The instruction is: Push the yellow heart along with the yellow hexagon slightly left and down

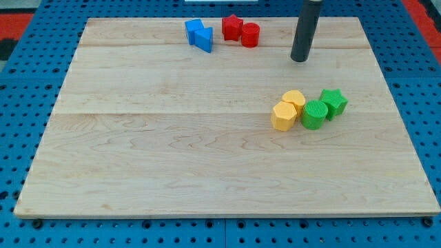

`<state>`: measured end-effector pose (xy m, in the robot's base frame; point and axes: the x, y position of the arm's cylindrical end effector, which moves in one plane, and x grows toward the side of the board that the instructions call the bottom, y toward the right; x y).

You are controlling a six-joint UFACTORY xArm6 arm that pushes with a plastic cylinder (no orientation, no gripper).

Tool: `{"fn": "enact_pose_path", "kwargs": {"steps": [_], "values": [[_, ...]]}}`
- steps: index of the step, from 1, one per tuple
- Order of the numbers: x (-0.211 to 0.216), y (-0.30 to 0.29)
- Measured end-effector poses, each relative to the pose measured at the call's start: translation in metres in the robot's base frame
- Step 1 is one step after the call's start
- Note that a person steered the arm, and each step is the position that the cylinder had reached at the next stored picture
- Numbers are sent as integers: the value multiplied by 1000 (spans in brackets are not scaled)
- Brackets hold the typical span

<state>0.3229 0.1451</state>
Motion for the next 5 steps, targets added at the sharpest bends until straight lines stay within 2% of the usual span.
{"fn": "enact_pose_path", "kwargs": {"steps": [2,3,4,5], "values": [[72,14],[99,1],[112,-39],[145,-60]]}}
